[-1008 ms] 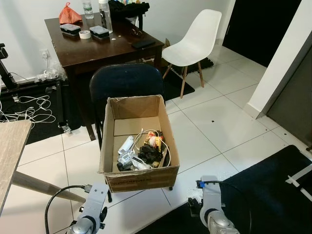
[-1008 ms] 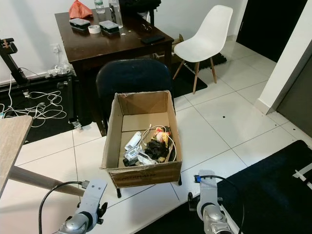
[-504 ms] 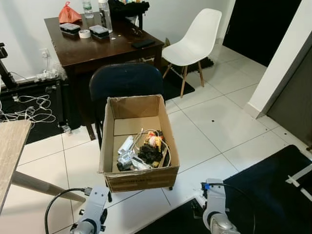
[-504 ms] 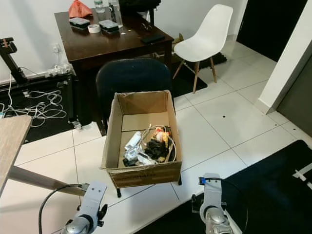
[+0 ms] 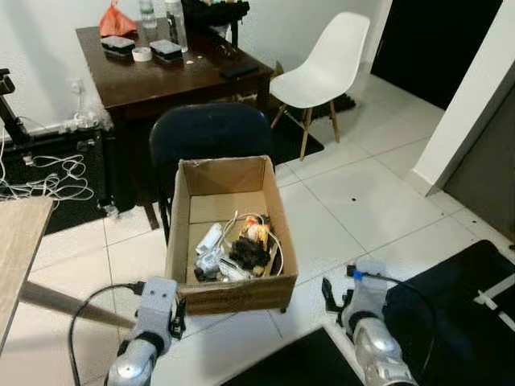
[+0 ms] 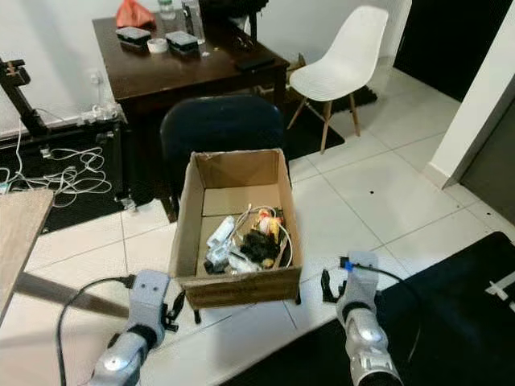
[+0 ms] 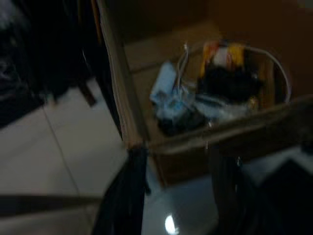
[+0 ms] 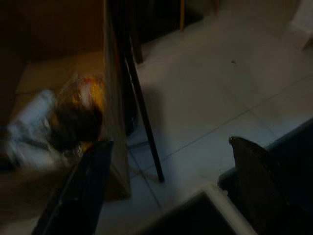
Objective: Picking trash to rubbish bin
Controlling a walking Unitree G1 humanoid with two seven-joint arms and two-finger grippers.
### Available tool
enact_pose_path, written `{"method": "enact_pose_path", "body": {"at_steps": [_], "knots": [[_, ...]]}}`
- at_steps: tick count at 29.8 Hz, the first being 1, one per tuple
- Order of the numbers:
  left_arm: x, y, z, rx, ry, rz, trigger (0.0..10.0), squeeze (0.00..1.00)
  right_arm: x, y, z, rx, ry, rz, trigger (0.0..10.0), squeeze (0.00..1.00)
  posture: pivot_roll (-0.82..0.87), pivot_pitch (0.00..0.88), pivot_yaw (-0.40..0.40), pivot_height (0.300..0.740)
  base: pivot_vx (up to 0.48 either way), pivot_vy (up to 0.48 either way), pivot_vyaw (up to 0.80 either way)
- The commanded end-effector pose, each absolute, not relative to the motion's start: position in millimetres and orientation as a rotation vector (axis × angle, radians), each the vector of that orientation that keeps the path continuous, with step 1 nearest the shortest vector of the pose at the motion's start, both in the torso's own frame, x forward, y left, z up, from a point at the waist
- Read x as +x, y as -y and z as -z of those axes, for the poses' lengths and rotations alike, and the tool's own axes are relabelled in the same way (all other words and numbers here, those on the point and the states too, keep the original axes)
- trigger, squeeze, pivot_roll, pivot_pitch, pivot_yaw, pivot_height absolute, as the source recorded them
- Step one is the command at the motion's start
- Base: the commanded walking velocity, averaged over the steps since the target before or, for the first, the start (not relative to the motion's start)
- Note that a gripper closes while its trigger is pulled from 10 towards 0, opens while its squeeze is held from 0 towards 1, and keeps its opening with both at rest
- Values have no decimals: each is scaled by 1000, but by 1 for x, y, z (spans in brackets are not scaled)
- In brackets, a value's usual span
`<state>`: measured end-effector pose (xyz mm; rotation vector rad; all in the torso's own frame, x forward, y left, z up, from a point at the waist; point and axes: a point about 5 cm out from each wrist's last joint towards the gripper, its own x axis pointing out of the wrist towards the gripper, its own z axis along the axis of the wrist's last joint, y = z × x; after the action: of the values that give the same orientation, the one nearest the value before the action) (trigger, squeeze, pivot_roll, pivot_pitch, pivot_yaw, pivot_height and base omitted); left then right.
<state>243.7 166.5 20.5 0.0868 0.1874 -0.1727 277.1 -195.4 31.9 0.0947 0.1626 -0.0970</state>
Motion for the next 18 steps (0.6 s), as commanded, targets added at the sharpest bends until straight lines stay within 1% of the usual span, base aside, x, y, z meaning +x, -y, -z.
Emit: {"method": "enact_pose_path", "body": {"at_steps": [1, 3, 4, 8, 11, 14, 18], "knots": [[245, -159, -39, 38, -116, 203, 10000, 0, 279, 191, -52, 135, -73, 98, 10000, 0, 59, 83, 17, 740, 0, 0, 0], [252, -158, -58, 6, -34, 196, 10000, 0, 281, 185, -68, 126, -3, 73, 10000, 0, 52, 87, 23, 740, 0, 0, 0], [252, -158, -58, 6, -34, 196, 10000, 0, 281, 185, -68, 126, -3, 73, 10000, 0, 52, 87, 23, 740, 0, 0, 0], [261, -160, -82, -17, 45, 154, 10000, 0, 286, 174, -87, 84, 65, 17, 10000, 0, 51, 82, 22, 740, 0, 0, 0], [265, -159, -91, -18, 66, 142, 10000, 0, 290, 172, -96, 92, 78, -1, 10000, 0, 57, 82, 11, 740, 0, 0, 0], [268, -156, -99, -60, 44, 132, 10000, 0, 292, 169, -103, 92, 82, -39, 10000, 0, 57, 85, 4, 740, 0, 0, 0], [268, -152, -108, -69, 61, 141, 10000, 0, 291, 165, -103, 86, 66, -70, 10000, 0, 65, 91, 1, 740, 0, 0, 691]]}}
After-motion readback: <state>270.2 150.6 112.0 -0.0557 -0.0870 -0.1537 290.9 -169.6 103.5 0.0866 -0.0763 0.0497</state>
